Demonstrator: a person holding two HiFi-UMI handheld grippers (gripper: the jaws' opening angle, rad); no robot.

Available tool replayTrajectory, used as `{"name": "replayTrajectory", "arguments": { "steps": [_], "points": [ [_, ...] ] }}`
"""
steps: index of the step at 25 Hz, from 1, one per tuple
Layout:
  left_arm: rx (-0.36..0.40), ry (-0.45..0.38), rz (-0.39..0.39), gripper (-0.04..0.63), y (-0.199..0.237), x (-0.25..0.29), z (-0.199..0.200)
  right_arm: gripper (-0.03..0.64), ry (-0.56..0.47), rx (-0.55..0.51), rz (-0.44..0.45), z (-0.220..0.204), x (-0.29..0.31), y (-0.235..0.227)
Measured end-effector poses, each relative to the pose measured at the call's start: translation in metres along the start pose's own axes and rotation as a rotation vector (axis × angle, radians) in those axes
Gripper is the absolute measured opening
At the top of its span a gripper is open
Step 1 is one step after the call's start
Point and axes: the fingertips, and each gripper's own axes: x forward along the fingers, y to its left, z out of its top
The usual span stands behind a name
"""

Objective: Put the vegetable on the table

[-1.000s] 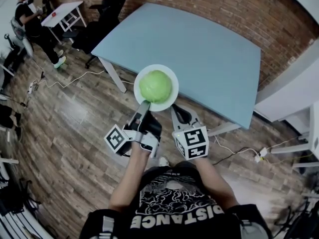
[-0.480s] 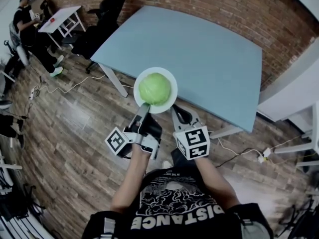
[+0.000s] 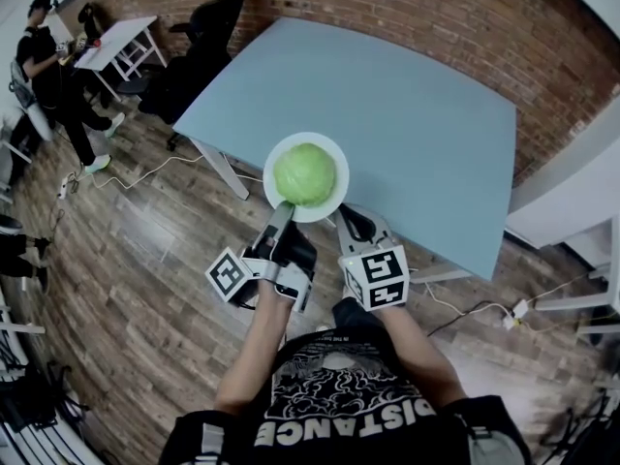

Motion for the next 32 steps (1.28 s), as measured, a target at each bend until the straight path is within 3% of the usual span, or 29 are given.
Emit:
{"name": "replayTrajectory", "arguments": {
  "steps": [23, 32],
  "points": [
    [0.001, 0.033, 0.016, 0.011, 0.045, 0.136, 0.001, 0.008, -0.003, 0.023, -0.009, 0.019, 0.071, -0.123],
    [-0.006, 0.055, 0.067, 0.014, 0.069, 0.158, -0.009, 0.008, -0.017, 0.048, -0.039, 0.023, 0.077, -0.161]
  ]
}}
